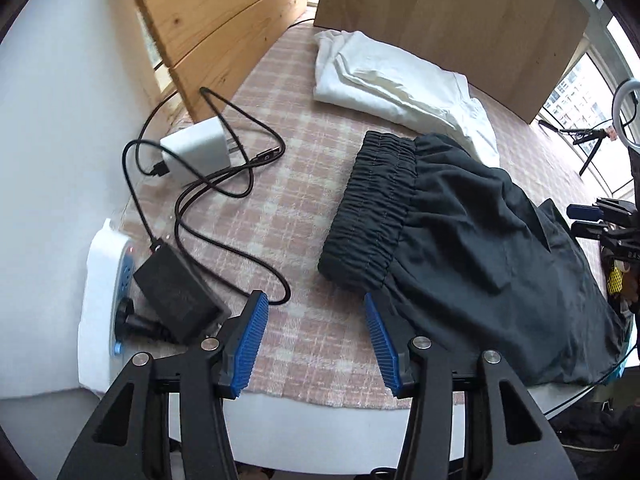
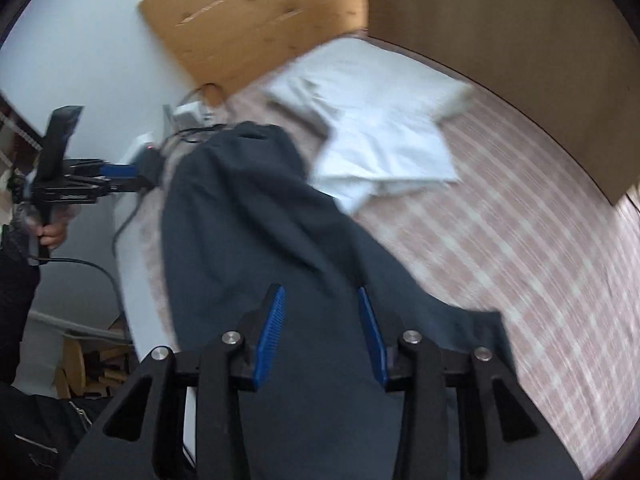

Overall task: Fold clothes
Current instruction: 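Grasp the waistband with the right gripper and lift the trousers up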

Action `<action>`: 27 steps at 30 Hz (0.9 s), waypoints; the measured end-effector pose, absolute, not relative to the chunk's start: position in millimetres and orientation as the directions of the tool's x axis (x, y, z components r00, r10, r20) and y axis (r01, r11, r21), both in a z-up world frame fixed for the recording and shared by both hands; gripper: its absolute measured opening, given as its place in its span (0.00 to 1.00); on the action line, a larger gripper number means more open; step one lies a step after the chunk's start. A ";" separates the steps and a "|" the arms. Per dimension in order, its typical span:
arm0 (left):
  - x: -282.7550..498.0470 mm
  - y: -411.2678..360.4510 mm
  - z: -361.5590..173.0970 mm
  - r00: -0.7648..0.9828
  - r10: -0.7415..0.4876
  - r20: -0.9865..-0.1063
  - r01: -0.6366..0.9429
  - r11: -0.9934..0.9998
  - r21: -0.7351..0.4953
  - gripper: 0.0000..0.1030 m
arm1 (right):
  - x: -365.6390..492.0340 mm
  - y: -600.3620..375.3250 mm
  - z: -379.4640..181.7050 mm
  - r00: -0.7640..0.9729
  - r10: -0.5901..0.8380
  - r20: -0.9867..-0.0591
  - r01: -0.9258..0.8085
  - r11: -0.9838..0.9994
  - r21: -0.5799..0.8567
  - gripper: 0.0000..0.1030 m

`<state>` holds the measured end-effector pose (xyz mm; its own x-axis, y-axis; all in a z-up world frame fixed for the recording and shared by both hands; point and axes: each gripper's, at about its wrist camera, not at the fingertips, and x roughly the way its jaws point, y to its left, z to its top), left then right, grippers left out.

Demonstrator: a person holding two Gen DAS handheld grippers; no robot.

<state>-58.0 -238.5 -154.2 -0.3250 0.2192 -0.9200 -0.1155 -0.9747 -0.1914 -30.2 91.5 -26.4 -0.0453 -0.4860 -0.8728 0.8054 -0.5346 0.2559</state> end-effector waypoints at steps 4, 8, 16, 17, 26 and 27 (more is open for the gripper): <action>-21.5 -251.3 -155.8 -0.350 0.248 -0.903 -0.093 -0.969 -0.230 0.46 | 7.5 -25.4 -19.9 0.046 -0.523 -0.851 0.891 -0.363 0.271 0.48; 11.7 -265.9 -163.7 -0.349 0.301 -0.888 -0.070 -0.953 -0.295 0.46 | 37.5 -111.1 -50.2 -0.013 -0.425 -0.905 0.947 -0.295 0.125 0.48; 32.9 -284.0 -176.1 -0.366 0.370 -0.854 -0.063 -0.925 -0.374 0.47 | 61.8 -161.0 -99.9 -0.209 -0.241 -0.948 0.964 -0.214 -0.158 0.37; 31.5 -283.4 -177.3 -0.367 0.372 -0.853 -0.068 -0.925 -0.374 0.47 | 55.0 -158.1 -95.1 -0.179 -0.256 -0.950 0.965 -0.233 -0.119 0.31; -17.2 -260.2 -187.5 -0.352 0.468 -0.810 -0.138 -0.882 -0.450 0.47 | -38.8 -93.2 -25.0 0.035 -0.532 -0.846 0.811 -0.480 0.336 0.10; -25.2 -254.4 -187.6 -0.345 0.475 -0.809 -0.149 -0.879 -0.452 0.47 | -49.1 -86.3 -17.3 0.022 -0.555 -0.832 0.788 -0.502 0.356 0.10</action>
